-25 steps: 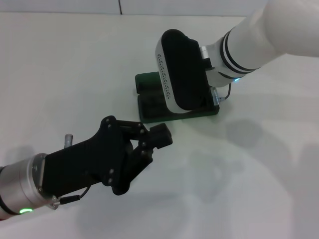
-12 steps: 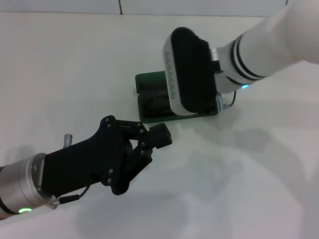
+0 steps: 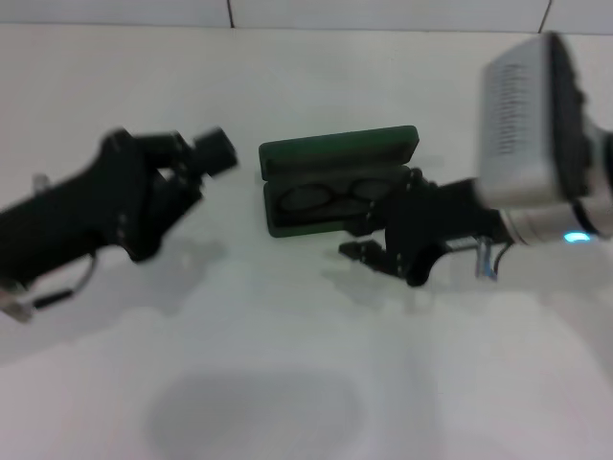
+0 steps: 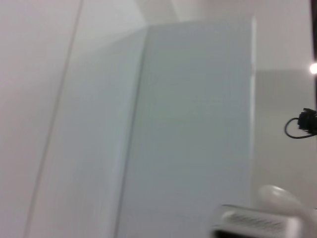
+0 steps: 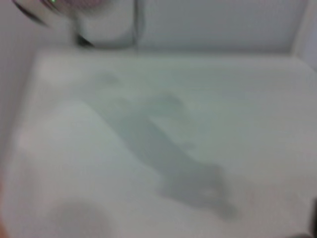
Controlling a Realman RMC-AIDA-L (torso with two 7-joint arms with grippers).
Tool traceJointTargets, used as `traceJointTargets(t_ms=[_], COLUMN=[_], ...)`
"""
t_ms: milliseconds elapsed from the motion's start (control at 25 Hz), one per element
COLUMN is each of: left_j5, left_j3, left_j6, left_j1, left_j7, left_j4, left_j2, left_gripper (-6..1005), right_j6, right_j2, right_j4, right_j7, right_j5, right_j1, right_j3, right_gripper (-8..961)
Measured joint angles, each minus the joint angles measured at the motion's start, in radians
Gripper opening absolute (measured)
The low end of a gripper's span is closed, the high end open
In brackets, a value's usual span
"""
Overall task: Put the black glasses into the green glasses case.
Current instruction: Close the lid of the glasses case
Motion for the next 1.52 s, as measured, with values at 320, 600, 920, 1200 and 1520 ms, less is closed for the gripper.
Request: traceJointTargets(t_ms=[320,600,920,1200,1520], left_j5=[0.203,0.508,0.719,0.728,0.731], left_j3=[-0.014,-0.015,-0.013,-0.010,-0.007], left_j6=[-0.295,-0.561,-0.795,-0.839,-0.877], left_j1=[-0.223,-0.423,-0.488,-0.483,-0.500], left_j7=[-0.249,-0.429,-0.483,-0.485,-0.475], left_j4=[0.163,0.176,0.168,0.157,0.097], left_j2=[0.066,0.052,-0.032,-0.050,-0.063], left_gripper=[58,148,183,176,163], right_j6=[-0.322,-0.477,-0.489,-0.488,-0.488], right_j2=[-0.005,-0.006,-0.007,-0.009,-0.010], right_j4=[0.203,0.455,0.606,0.671,0.674], right_j7=[-0.353,-0.426,-0.488,-0.502,-0.503], right_j5=[0.445,0.479,0.522,0.525,0.526], right_j1=[-0.210,-0.220,-0.187,-0.138,-0.135], right_j3=[0.294,0.479,0.538,0.549,0.553], right_gripper=[182,182,182,182,183])
